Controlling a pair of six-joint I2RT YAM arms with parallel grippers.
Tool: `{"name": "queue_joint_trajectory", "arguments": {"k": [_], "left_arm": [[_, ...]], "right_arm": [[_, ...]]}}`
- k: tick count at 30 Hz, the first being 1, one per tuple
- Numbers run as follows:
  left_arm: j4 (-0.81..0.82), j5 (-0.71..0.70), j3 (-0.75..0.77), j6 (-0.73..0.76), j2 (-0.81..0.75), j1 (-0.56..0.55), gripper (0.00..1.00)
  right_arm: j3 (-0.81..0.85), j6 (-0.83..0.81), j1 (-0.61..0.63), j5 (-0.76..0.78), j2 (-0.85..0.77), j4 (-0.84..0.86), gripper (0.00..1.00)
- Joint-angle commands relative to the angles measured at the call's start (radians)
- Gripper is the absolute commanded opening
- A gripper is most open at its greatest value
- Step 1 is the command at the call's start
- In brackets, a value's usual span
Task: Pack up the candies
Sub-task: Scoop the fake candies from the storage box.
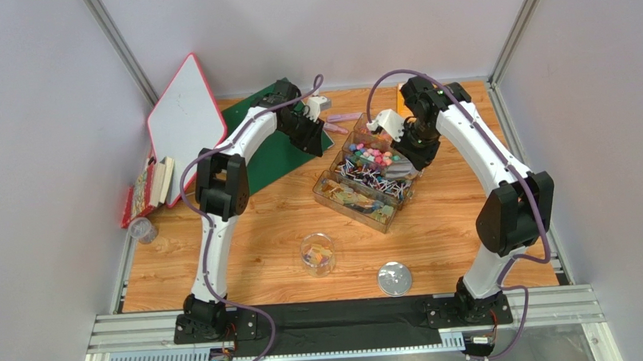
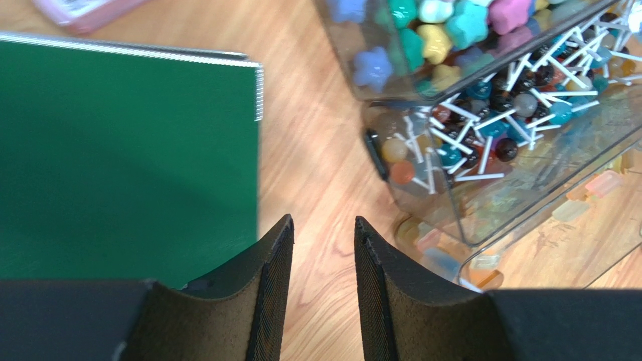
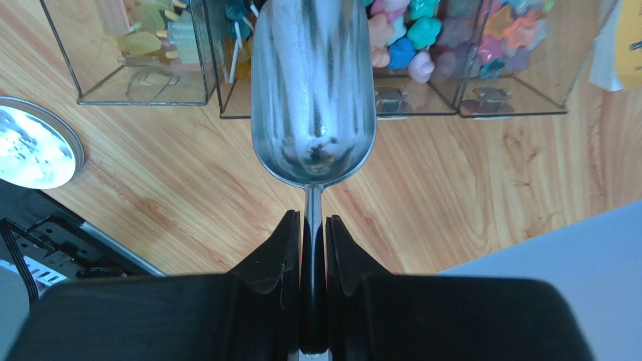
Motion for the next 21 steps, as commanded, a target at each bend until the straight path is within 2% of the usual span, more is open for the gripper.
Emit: {"name": "queue_joint_trajectory", "arguments": {"k": [1,9,21], "left_arm": [[0.031,0.056,-0.02,0.028,-0.014,-0.028,0.42],[0.042,0.079,-0.057,0.022,-0.023,-0.042,0.41],[0.1,0.113,-0.133,-0.01,-0.051,-0.073,0.41]], "right_arm": [[-0.064,0.036,0.02,0.065,-0.061,-0.32,0.0],[-0.122,0.089,0.056,0.125,-0.062,-0.319,0.0],[-0.069,0.212,0.15,0.213,0.08,-0.32,0.0]]}}
